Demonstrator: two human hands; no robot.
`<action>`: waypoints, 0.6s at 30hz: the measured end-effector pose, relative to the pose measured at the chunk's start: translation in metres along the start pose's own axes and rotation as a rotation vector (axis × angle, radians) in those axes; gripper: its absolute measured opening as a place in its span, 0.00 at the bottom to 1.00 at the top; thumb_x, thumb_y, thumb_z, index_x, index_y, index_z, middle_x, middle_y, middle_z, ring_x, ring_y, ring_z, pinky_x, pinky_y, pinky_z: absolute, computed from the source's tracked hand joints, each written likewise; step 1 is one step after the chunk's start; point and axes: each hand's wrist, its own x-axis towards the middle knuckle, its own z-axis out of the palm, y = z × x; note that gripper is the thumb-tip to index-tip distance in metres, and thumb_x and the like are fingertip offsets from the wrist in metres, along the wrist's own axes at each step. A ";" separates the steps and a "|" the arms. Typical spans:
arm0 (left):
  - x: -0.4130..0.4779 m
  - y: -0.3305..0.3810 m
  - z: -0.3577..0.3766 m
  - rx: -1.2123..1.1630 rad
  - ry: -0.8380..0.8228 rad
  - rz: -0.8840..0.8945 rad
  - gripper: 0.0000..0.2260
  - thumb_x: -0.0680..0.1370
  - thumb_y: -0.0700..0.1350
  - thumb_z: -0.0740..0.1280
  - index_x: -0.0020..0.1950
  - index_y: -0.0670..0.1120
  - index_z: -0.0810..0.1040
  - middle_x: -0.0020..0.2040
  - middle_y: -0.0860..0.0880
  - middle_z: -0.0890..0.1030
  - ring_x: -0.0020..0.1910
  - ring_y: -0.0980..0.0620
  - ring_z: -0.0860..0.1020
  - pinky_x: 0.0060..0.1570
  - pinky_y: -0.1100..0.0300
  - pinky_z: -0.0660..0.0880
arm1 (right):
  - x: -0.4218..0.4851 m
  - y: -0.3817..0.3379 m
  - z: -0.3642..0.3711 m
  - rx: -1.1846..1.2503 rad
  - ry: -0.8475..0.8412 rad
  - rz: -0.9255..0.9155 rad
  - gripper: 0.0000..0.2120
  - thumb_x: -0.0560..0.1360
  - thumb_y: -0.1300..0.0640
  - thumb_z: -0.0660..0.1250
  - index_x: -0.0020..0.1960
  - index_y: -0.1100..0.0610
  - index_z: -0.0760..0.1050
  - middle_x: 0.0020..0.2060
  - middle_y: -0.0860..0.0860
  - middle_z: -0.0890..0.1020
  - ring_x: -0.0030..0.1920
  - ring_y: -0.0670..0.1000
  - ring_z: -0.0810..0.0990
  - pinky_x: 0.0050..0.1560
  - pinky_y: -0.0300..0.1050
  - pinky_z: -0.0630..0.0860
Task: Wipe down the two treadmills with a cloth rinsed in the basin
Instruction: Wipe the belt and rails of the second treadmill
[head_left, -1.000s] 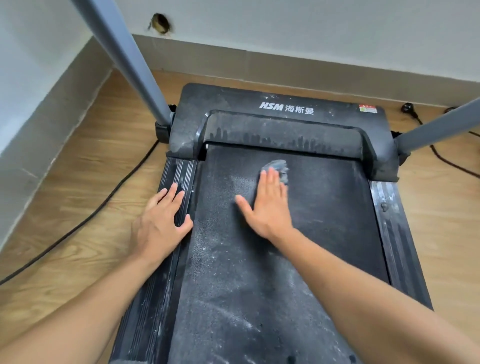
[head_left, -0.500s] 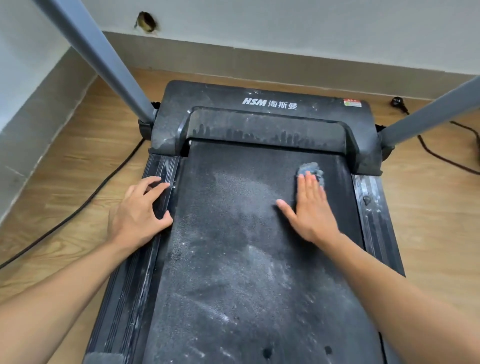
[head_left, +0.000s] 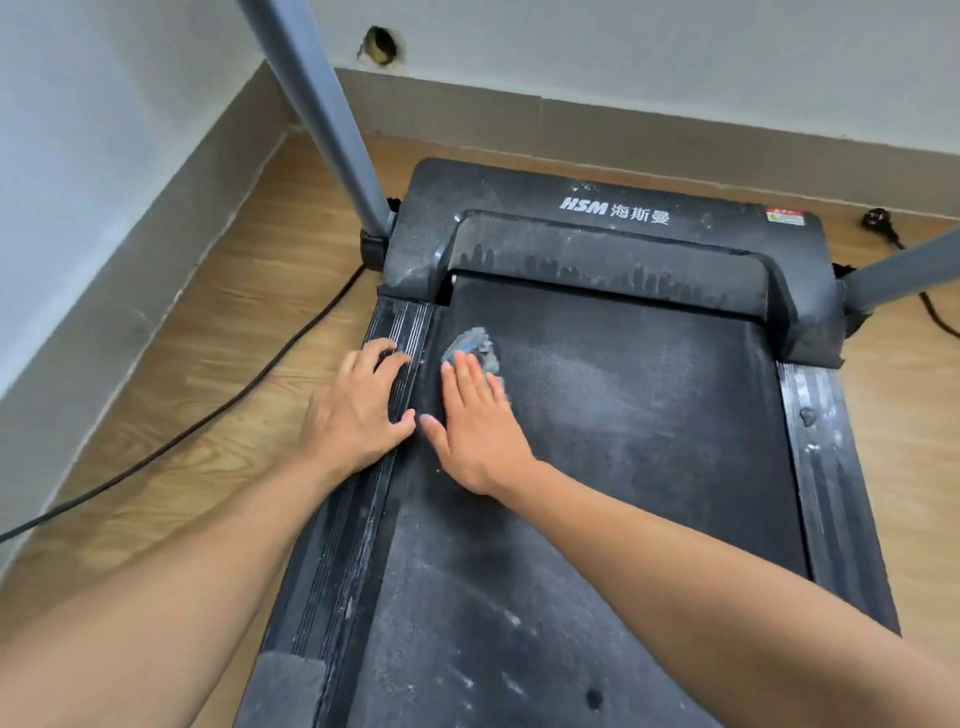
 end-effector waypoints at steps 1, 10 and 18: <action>-0.003 -0.002 0.001 -0.020 -0.009 -0.032 0.31 0.75 0.57 0.74 0.76 0.53 0.69 0.78 0.55 0.64 0.74 0.49 0.68 0.56 0.43 0.79 | 0.002 -0.013 0.004 0.004 -0.027 -0.067 0.34 0.87 0.42 0.46 0.85 0.61 0.45 0.85 0.58 0.44 0.84 0.55 0.39 0.83 0.57 0.42; -0.045 -0.019 0.033 -0.278 -0.008 -0.187 0.41 0.81 0.61 0.67 0.87 0.49 0.49 0.87 0.53 0.45 0.86 0.51 0.46 0.82 0.47 0.54 | -0.025 0.086 -0.028 -0.235 0.024 0.097 0.43 0.83 0.30 0.41 0.85 0.58 0.41 0.85 0.54 0.43 0.85 0.53 0.40 0.83 0.57 0.39; -0.030 -0.005 0.033 -0.263 -0.012 -0.457 0.51 0.73 0.72 0.70 0.86 0.54 0.47 0.82 0.47 0.66 0.77 0.41 0.70 0.68 0.40 0.73 | -0.046 0.114 -0.046 -0.076 0.228 0.079 0.27 0.83 0.53 0.57 0.76 0.67 0.64 0.78 0.65 0.64 0.81 0.66 0.59 0.82 0.58 0.54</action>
